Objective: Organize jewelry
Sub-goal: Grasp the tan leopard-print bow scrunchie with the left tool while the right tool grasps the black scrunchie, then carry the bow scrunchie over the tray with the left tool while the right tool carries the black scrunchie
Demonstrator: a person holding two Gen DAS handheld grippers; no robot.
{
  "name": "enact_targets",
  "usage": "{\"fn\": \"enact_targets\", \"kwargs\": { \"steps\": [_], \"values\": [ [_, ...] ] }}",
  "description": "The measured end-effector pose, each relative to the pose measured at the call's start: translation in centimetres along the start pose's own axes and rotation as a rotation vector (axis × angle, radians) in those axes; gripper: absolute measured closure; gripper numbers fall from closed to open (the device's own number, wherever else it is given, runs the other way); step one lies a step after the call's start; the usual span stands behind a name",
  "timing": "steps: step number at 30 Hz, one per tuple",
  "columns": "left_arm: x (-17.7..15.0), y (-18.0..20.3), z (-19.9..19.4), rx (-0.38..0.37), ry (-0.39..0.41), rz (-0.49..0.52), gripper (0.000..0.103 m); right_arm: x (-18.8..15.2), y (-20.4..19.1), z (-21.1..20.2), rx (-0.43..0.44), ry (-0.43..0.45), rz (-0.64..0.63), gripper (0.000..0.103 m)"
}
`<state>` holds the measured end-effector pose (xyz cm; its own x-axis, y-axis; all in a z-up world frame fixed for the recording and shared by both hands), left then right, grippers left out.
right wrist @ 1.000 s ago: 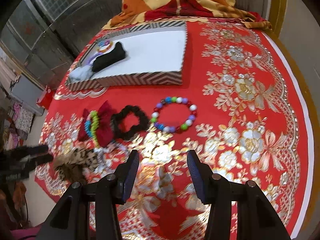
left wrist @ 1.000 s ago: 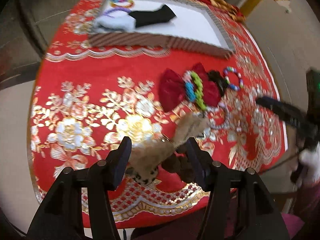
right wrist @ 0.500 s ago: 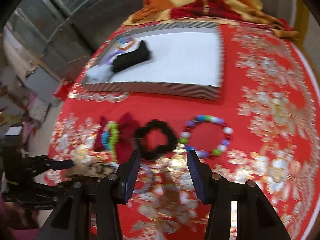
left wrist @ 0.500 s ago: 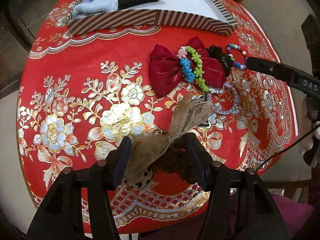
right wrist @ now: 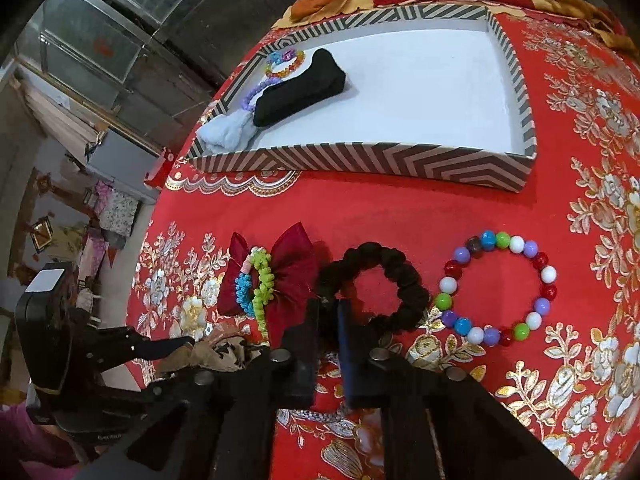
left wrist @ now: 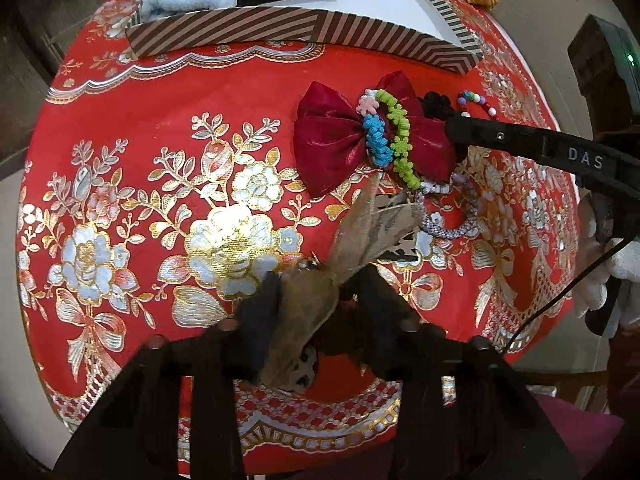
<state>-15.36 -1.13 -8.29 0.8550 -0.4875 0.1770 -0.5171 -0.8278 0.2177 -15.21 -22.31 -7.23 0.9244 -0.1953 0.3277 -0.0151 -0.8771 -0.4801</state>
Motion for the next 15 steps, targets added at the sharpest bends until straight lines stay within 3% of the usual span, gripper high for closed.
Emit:
{"fn": "enact_targets", "kwargs": {
  "steps": [5,15],
  "values": [
    [0.1,-0.2,-1.7,-0.03,0.018,0.01,0.081,0.0,0.4,-3.0,0.033,0.058,0.026,0.096],
    [2.0,-0.4,-6.9,-0.063,0.107,0.021,0.082,1.4,0.2,-9.0,0.077,0.194,0.049,0.096]
  ]
}}
Point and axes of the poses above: each gripper's, at about its wrist camera, not at the fingertips, and z roughly the way its jaws point, y to its right, x to its top, the point moved 1 cm from there along z, roughly the way its jaws point, and after that the axes turned 2 degrees about -z, right-handed, at the moved point
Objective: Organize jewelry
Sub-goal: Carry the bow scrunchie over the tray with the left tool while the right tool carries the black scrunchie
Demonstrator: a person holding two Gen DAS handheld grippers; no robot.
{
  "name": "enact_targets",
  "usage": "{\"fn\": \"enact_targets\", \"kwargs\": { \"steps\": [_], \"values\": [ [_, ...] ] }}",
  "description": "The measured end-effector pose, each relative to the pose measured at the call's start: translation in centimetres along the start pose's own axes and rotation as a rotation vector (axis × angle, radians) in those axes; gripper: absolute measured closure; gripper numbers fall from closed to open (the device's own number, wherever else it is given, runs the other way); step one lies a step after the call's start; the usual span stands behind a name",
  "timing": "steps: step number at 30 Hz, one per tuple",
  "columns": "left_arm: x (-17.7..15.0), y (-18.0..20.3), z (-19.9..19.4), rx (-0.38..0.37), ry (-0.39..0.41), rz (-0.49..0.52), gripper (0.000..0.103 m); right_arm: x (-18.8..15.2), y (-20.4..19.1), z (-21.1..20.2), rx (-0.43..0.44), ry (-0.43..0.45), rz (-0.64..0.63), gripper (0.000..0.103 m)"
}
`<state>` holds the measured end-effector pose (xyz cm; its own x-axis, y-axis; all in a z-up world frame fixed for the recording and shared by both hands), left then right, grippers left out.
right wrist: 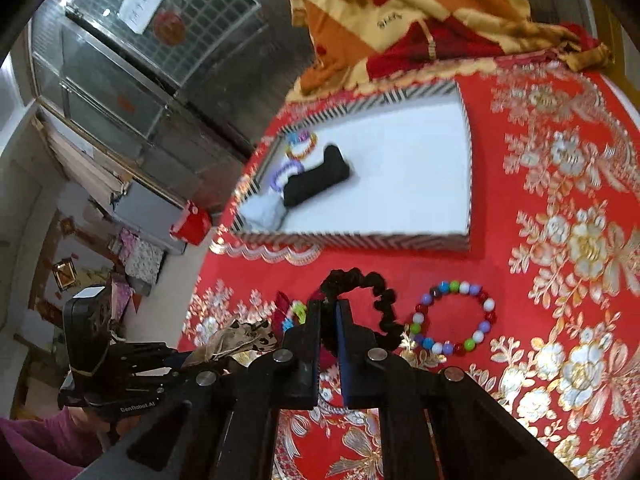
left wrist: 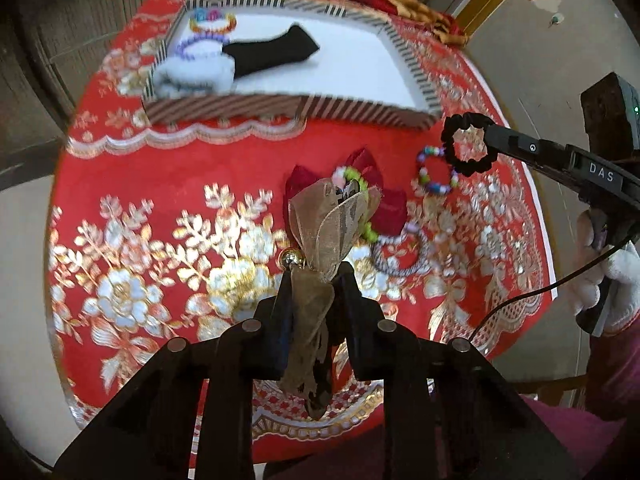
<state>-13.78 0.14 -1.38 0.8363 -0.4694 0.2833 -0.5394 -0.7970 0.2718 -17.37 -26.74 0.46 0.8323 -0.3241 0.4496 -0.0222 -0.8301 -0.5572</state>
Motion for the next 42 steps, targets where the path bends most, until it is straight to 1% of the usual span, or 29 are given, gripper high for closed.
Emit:
{"fn": "enact_targets", "kwargs": {
  "steps": [6,8,14,20,32,42],
  "values": [
    [2.2,0.6,-2.8,-0.001,0.068,0.027,0.082,1.5,-0.7,-1.3,0.001,0.045,-0.011,0.096],
    [3.4,0.7,-3.5,0.009,0.093,0.033,0.082,2.1,-0.7,-1.8,-0.003,0.058,-0.012,0.096],
    [6.9,1.1,-4.2,0.052,0.153,0.043,0.082,4.0,-0.7,-2.5,-0.028,0.081,-0.03,0.096],
    [10.2,1.3,-4.3,0.088,0.195,0.055,0.082,5.6,-0.2,-2.5,-0.043,0.092,-0.03,0.096],
    [16.3,1.5,-3.8,0.136,0.233,0.047,0.082,8.5,0.6,-1.8,-0.067,0.092,-0.05,0.096],
    [20.6,1.9,-2.1,0.156,0.225,0.046,0.082,10.9,1.9,0.2,-0.065,0.08,-0.046,0.096]
  ]
}}
Point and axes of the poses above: each gripper's, at about its wrist camera, not at the fingertips, and z roughly the way its jaws point, y to its right, x to its top, the point moved 1 cm from there along z, roughly the way its jaws point, and after that the axes turned 2 degrees about -z, right-handed, at the moved point
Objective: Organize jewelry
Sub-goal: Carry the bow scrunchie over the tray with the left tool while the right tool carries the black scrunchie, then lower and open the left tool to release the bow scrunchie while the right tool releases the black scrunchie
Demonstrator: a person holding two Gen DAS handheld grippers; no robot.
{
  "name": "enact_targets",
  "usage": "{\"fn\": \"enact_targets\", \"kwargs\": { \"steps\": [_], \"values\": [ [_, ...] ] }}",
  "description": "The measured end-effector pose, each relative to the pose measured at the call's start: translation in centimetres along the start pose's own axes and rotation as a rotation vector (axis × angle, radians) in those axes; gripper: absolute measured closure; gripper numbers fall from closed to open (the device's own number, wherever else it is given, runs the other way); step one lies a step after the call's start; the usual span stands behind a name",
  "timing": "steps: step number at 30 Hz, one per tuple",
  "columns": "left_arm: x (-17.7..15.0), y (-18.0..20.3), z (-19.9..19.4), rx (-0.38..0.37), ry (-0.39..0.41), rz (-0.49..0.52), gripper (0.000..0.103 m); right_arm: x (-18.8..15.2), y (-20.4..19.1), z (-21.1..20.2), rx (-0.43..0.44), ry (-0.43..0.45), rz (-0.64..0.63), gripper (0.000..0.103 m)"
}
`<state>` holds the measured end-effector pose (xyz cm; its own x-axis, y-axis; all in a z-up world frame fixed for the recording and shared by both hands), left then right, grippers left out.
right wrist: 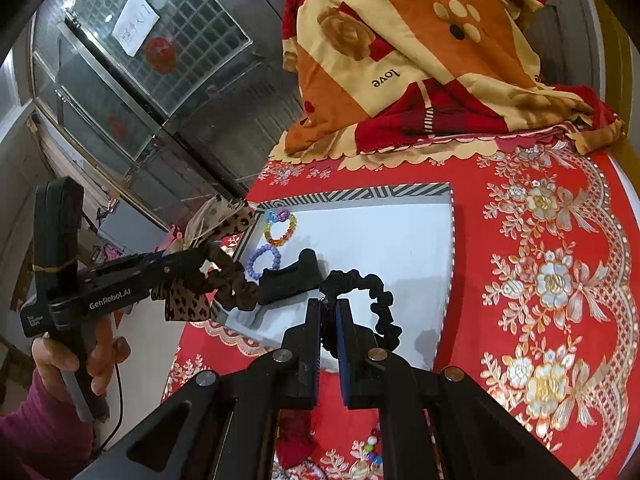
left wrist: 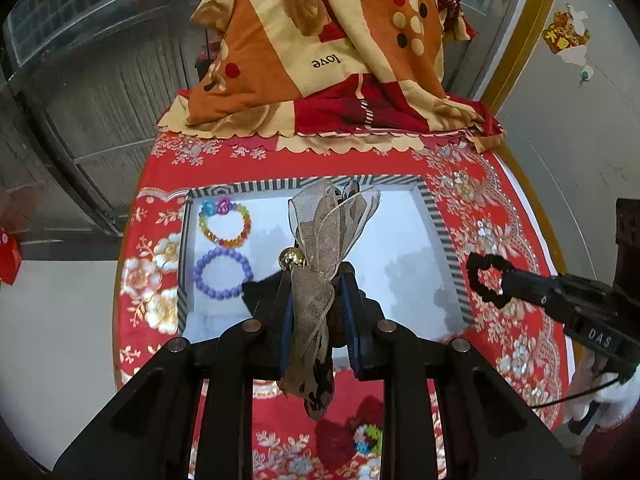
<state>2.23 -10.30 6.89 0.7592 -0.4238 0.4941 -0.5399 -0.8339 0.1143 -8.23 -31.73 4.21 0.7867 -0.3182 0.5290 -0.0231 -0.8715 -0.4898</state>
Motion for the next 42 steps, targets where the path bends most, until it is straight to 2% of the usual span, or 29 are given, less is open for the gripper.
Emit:
{"fn": "enact_targets", "kwargs": {
  "steps": [9,19,26,29,32,36,38,40,42],
  "values": [
    [3.6,0.2,3.8,0.002,-0.014,-0.017,0.082,2.0,1.4,3.9,0.002,-0.035,0.022,0.096],
    [7.0,-1.8,10.5,-0.051,-0.054,-0.168,0.082,4.8,3.1,9.4,-0.041,-0.055,0.054,0.096],
    [6.4,-5.1,14.8,-0.002,-0.115,-0.262,0.082,6.1,2.7,14.2,-0.069,-0.095,0.027,0.096],
    [5.9,-6.2,15.2,0.037,-0.113,-0.282,0.082,6.2,2.3,16.2,-0.063,-0.116,0.014,0.096],
    [5.7,-6.7,15.3,0.033,-0.115,-0.296,0.082,6.4,2.5,18.2,-0.076,-0.141,0.012,0.096],
    [5.6,-7.2,14.7,0.03,-0.091,-0.321,0.063,5.9,3.5,19.6,-0.055,-0.178,0.056,0.096],
    [5.4,-7.5,14.3,0.014,-0.084,-0.34,0.056,5.9,3.4,19.2,-0.043,-0.163,0.047,0.096],
    [5.4,-7.6,14.0,0.016,-0.083,-0.348,0.052,5.9,3.2,18.4,-0.045,-0.148,0.028,0.092],
    [5.3,-7.5,13.4,0.027,-0.077,-0.34,0.052,5.9,3.0,17.7,-0.036,-0.132,0.024,0.08]
  ]
}}
Point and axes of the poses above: each gripper's, at about its wrist camera, not at the fingertips, and z roughly the way its jaws point, y to its right, x to its top, the point moved 1 cm from there along z, roughly the way its jaws point, and after that the axes turned 2 degrees about -z, right-handed, at the moved point
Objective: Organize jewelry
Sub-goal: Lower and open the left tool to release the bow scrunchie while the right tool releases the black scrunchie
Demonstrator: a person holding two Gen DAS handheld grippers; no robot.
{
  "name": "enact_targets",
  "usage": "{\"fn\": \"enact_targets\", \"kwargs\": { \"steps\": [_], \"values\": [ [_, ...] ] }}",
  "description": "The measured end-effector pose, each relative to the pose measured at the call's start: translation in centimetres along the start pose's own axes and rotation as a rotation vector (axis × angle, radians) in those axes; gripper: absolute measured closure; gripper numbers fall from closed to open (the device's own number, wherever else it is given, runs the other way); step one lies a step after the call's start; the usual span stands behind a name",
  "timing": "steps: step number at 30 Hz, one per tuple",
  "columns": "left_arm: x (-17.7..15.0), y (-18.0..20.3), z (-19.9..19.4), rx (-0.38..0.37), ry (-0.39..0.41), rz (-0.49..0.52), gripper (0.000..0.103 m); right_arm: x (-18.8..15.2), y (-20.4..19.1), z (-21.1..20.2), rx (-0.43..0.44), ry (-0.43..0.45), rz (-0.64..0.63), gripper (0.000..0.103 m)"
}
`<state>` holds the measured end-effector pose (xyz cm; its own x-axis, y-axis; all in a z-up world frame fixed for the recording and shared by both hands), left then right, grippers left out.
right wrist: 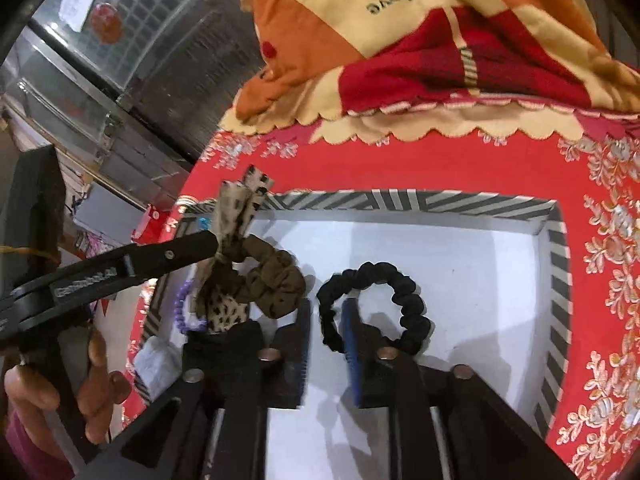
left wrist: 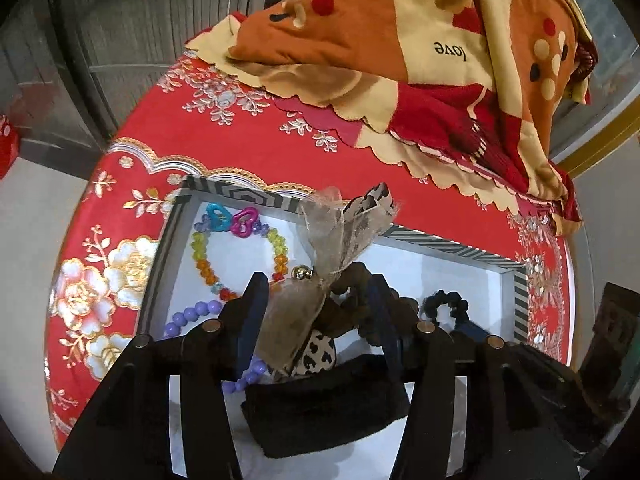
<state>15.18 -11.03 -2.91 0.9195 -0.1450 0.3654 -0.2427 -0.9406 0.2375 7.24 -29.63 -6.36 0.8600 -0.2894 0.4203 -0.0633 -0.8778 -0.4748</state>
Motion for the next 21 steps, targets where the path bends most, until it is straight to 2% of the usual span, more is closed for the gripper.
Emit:
{"fn": "enact_targets", "kwargs": {
  "steps": [5,11,13,21],
  "values": [
    [-1.1,0.4,-2.3,0.033,0.037,0.04,0.052,-0.7,-0.4,-2.4,0.001,0.025,-0.002,0.075],
    [-4.1,0.5,-6.0,0.099,0.091,0.068,0.052,-2.8,-1.8,-7.2,-0.011,0.082,-0.017,0.063],
    [-5.3,0.4,-7.1,0.128,0.107,0.085,0.052,-3.9,-2.5,-8.9,-0.029,0.094,-0.034,0.063],
    [-10.2,-0.4,-11.3,0.167,0.157,0.097,0.052,-7.8,-4.8,-13.2,-0.077,0.124,-0.063,0.063]
  ]
}}
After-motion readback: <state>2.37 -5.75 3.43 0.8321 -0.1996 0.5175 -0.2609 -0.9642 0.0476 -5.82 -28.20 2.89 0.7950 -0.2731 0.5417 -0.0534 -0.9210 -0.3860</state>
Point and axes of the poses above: each gripper's, at about its wrist camera, not at the fingertips, and z roughly the way its jaws point, y to its right, x to its top, the point moved 1 cm from there along z, roughly the way its jaws point, and after that the axes turned 2 degrees about -z, right-handed, at the moved point
